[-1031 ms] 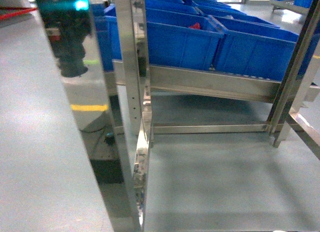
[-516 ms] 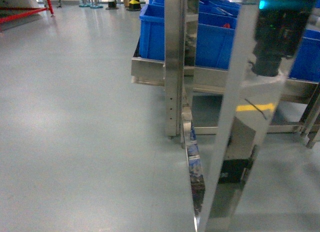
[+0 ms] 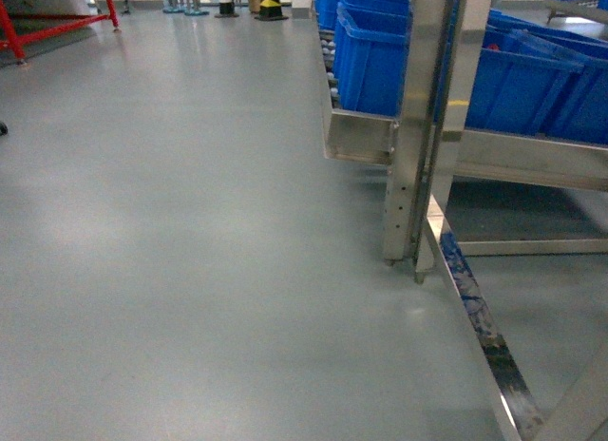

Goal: Pick capacitor and pack into box

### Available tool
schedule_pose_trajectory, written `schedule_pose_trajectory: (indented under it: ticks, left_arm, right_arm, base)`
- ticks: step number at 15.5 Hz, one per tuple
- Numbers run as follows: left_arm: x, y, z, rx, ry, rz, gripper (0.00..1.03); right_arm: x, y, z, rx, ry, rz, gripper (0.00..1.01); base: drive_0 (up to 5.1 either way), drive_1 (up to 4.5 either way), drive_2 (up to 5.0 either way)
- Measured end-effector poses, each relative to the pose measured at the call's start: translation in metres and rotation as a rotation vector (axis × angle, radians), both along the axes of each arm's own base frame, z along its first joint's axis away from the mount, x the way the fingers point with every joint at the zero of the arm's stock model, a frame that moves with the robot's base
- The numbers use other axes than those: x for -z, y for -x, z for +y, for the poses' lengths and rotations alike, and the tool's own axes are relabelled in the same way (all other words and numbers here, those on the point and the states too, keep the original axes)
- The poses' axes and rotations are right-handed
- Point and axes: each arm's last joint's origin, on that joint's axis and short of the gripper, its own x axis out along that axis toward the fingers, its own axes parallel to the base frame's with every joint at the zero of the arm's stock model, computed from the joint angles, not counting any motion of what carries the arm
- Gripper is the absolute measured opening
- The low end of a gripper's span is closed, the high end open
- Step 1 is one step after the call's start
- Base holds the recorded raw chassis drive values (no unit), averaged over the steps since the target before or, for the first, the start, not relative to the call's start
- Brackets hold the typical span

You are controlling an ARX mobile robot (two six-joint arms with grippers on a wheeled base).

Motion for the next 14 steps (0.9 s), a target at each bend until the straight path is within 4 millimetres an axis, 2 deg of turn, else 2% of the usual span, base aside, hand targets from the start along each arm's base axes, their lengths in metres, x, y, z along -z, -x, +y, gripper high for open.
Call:
schedule_pose_trajectory:
  ticks: [14]
  left_arm:
    - [0.0001, 0.0000, 0.0000, 0.000, 0.000, 0.001, 0.43]
  right_arm:
    - [-0.0004, 0.0000, 0.0000, 0.000, 0.000, -0.004, 0.98]
  base:
    - [-5.0, 2.42, 2.4]
